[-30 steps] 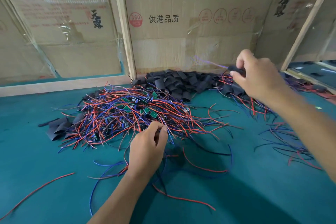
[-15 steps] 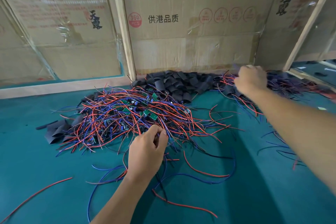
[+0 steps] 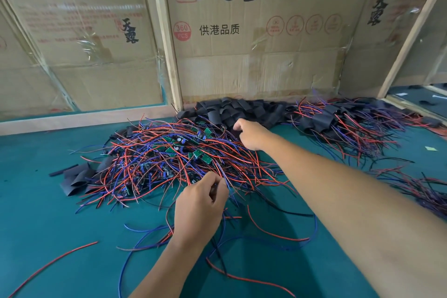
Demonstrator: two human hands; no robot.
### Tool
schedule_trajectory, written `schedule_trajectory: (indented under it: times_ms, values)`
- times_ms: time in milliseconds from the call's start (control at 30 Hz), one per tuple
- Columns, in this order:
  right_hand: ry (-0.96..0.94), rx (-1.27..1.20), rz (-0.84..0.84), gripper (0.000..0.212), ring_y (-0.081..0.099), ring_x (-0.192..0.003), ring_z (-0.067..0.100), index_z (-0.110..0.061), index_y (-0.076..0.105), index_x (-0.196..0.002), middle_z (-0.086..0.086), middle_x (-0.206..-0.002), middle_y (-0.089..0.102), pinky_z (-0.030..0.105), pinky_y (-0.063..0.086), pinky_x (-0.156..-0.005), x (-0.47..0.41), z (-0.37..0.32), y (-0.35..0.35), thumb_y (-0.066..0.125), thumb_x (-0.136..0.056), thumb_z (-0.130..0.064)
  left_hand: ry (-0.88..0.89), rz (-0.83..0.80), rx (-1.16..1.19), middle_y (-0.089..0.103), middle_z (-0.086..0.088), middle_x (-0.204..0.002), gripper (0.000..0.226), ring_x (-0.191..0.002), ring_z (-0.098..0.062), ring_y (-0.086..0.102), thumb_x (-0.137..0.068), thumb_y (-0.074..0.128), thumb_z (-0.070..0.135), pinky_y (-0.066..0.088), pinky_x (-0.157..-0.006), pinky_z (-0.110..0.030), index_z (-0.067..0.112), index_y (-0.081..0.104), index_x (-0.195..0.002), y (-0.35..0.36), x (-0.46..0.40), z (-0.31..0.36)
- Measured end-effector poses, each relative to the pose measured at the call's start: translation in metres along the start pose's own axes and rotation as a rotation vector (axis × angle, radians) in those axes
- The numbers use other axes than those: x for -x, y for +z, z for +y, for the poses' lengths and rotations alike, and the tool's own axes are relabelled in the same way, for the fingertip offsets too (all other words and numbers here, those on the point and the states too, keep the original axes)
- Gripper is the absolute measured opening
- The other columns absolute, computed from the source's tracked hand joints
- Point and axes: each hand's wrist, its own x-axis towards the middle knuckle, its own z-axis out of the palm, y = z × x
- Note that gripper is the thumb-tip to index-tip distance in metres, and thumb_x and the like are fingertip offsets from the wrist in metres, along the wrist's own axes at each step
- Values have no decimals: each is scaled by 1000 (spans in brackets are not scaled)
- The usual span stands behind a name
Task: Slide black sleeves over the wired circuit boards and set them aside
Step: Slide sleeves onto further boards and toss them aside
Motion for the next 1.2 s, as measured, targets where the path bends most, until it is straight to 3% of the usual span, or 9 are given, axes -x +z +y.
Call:
schedule_trajectory:
  times_ms: [67,200,400,533,633,767,933,1100,1200]
  values:
    - [26,27,27,50,54,-123,29,-18,49,-138,8,-140,55,39,46,-102,-4,-1,2,40,-94,4,13,-1,-6,47,2,-52,26,-52,-22,46,-98,57,28,32,-49,-31,20,56,-73,0,0,2]
    - [51,155,56,43,47,-133,33,-18,49,-144,11,-146,51,42,39,-110,-16,1,7,53,-102,-24,35,-14,-9,42,4,-48,27,-52,-23,44,-98,57,28,28,-48,-30,18,57,-73,-1,2,2]
    - [10,184,253,37,53,-122,30,-18,56,-129,8,-131,60,40,39,-100,-17,5,12,65,-95,-28,55,-4,-1,40,5,-47,26,-49,-21,41,-99,56,28,25,-49,-29,18,58,-75,0,0,1]
    - [26,-102,369,19,62,-103,28,-14,64,-113,7,-112,66,35,49,-85,8,1,10,62,-95,-21,75,-20,20,45,8,-50,13,-49,-16,40,-97,50,28,26,-49,-29,25,63,-93,-2,2,3]
    - [71,-552,496,12,68,-86,22,-16,55,-107,7,-101,71,35,53,-71,48,-16,-4,55,-95,-16,169,-26,6,42,9,-48,31,-54,-16,46,-91,38,40,32,-49,-32,26,63,-100,-2,5,9]
    - [-73,-1049,314,10,71,-66,21,-14,49,-102,7,-80,75,30,55,-52,128,-36,-6,51,-94,-8,264,14,-64,47,11,-56,37,-52,-14,54,-91,43,53,43,-48,-33,29,50,-119,6,10,19]
    - [100,-815,184,4,67,-91,26,-22,58,-95,0,-92,73,48,50,-89,183,-28,16,60,-92,-22,149,-130,-188,72,10,-97,88,-92,-18,68,-83,30,78,50,-74,-36,36,4,-155,12,12,17]
    - [98,-801,130,4,67,-89,21,-22,60,-97,4,-94,72,46,51,-88,195,-24,32,61,-93,-22,299,-78,-244,73,7,-89,61,-84,-22,69,-81,41,69,40,-63,-33,44,31,-136,8,16,26]
    - [99,-1160,-18,13,69,-88,21,-14,60,-107,11,-102,74,34,53,-74,195,-18,28,62,-96,-21,301,-21,-234,73,10,-84,63,-79,-18,69,-83,44,75,46,-62,-31,38,46,-134,3,14,27]
